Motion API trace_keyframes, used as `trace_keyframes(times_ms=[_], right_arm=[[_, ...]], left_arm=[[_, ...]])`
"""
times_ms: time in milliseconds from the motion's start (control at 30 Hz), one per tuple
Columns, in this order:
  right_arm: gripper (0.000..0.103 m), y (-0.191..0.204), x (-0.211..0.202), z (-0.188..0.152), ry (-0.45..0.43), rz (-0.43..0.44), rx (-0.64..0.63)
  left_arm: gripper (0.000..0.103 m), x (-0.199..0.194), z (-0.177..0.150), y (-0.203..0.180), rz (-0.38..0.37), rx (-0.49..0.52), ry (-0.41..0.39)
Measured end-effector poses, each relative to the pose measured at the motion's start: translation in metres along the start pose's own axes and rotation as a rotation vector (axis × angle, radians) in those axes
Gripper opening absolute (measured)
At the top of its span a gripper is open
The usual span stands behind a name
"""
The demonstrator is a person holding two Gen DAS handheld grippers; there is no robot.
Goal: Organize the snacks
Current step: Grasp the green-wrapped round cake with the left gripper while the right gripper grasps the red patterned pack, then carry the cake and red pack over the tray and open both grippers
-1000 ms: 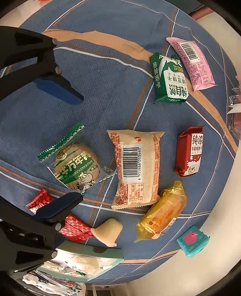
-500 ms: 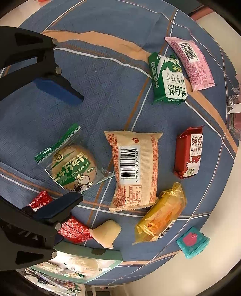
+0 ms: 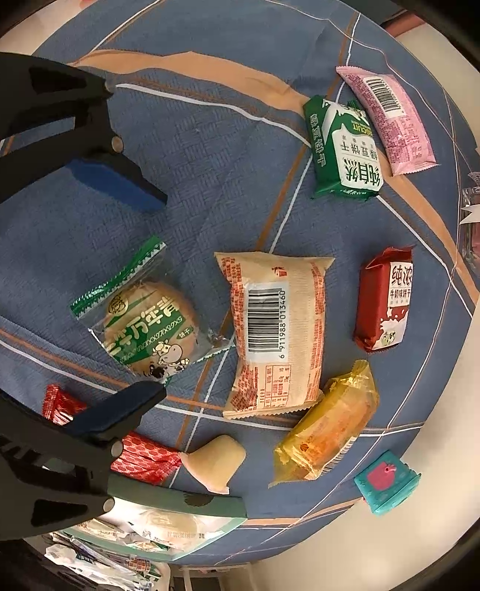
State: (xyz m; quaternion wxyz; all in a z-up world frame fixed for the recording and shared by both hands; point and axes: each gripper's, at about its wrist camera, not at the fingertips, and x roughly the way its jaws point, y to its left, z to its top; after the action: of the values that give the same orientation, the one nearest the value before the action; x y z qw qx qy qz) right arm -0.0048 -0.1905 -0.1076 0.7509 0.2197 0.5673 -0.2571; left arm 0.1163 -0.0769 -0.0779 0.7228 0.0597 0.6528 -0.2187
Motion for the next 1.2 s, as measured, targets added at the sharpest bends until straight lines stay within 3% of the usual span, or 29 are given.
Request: trace_keyframes(times_ms=[133, 300, 667, 967, 1200], right_arm=[[0.052, -0.001, 0.000, -0.002, 0.002, 0.007, -0.020], [0.053, 0.001, 0.003, -0.006, -0.003, -0.001, -0.015], [0.058, 0.018, 0.009, -0.001, -0.008, -0.073, -0.036], [0.061, 0.016, 0.009, 0.001, -0.022, -0.063, -0.021], [0.049, -0.001, 0.004, 0.005, -0.018, -0.024, -0.009]], left_arm=[[0.082, 0.002, -0.002, -0.005, -0.009, 0.010, -0.003], [0.078, 0.007, -0.003, -0.017, 0.002, 0.030, -0.001], [0.060, 0.009, -0.004, -0.037, -0.016, 0.059, -0.007], [0.055, 0.010, -0.006, -0.034, -0.033, 0.056, -0.009], [0.053, 0.008, -0.008, -0.017, -0.073, 0.006, -0.007]])
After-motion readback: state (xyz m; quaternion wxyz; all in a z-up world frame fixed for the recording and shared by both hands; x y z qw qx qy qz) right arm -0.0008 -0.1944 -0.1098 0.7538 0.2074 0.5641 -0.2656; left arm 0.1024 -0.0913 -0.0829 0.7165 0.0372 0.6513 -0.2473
